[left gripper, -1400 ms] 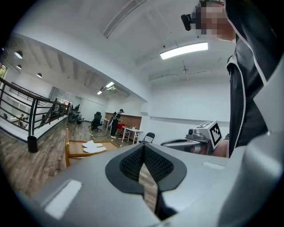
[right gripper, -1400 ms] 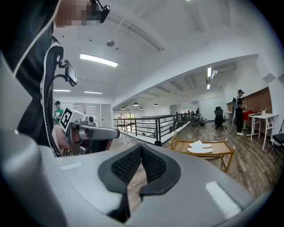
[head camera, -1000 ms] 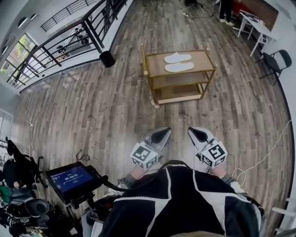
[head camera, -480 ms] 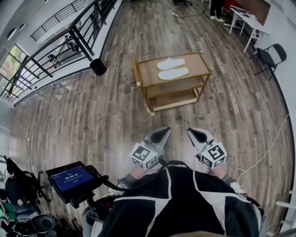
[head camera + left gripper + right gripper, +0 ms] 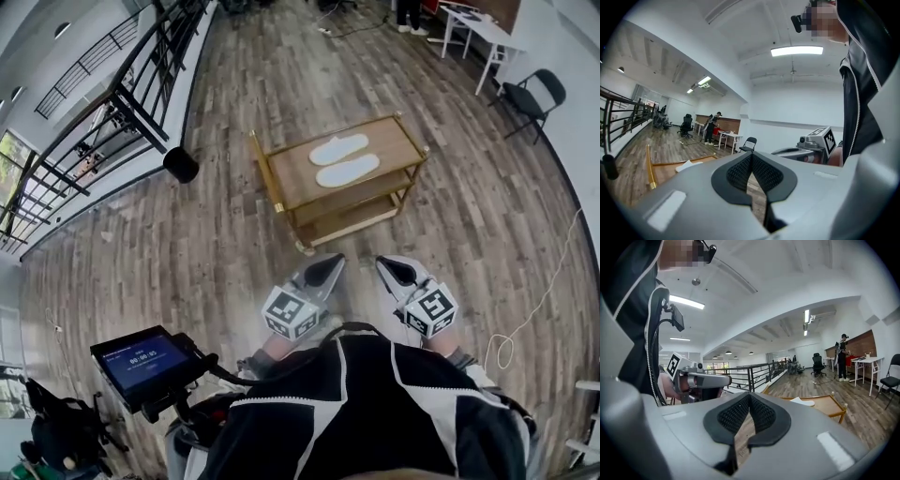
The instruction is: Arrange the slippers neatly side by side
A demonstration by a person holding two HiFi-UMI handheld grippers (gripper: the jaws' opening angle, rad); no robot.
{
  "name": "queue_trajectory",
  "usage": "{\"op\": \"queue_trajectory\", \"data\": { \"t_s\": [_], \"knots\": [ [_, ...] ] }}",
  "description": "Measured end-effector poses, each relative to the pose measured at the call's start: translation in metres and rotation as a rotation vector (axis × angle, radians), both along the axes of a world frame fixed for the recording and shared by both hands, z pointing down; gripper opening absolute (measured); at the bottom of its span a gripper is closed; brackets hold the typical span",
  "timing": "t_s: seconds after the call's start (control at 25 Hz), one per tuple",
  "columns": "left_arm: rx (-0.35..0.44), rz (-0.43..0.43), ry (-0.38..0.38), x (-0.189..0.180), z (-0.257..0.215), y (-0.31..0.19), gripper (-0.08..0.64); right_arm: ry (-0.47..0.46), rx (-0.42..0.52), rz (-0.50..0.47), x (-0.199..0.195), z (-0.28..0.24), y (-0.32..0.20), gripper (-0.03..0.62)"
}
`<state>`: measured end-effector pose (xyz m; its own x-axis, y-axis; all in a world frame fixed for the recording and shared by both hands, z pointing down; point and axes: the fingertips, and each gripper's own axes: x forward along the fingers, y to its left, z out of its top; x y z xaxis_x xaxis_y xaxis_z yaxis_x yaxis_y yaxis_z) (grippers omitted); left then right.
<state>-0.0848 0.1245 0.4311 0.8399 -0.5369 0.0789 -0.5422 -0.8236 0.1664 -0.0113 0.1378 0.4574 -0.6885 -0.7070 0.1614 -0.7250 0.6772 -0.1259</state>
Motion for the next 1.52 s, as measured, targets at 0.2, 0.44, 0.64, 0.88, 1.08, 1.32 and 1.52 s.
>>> {"op": "queue_trajectory", "data": {
  "t_s": [0.2, 0.44, 0.64, 0.88, 1.08, 1.32, 1.52],
  "knots": [
    [-0.023, 0.056, 0.021, -0.007, 0.006, -0.042, 0.017, 0.009, 0.005, 0.060, -0.006, 0.001, -0.039, 0.009],
    [-0.026, 0.102, 0.044, -0.006, 0.011, -0.026, 0.017, 0.038, 0.026, 0.117, -0.006, -0.002, -0.011, 0.009],
    [-0.043, 0.146, 0.038, 0.018, 0.019, -0.054, 0.017, 0.039, 0.001, 0.146, 0.014, 0.005, -0.040, 0.009],
    [-0.046, 0.094, 0.012, 0.091, 0.035, -0.123, 0.017, 0.017, 0.006, 0.087, 0.089, 0.025, -0.111, 0.009],
    [-0.047, 0.002, 0.014, 0.141, 0.033, -0.160, 0.017, 0.008, 0.005, -0.015, 0.138, 0.024, -0.156, 0.009],
    [-0.036, -0.080, 0.040, 0.150, 0.008, -0.184, 0.017, 0.037, 0.011, -0.113, 0.142, -0.005, -0.185, 0.009],
    [-0.039, -0.123, 0.037, 0.161, -0.012, -0.201, 0.018, 0.035, 0.017, -0.171, 0.152, -0.024, -0.205, 0.009]
  ]
}}
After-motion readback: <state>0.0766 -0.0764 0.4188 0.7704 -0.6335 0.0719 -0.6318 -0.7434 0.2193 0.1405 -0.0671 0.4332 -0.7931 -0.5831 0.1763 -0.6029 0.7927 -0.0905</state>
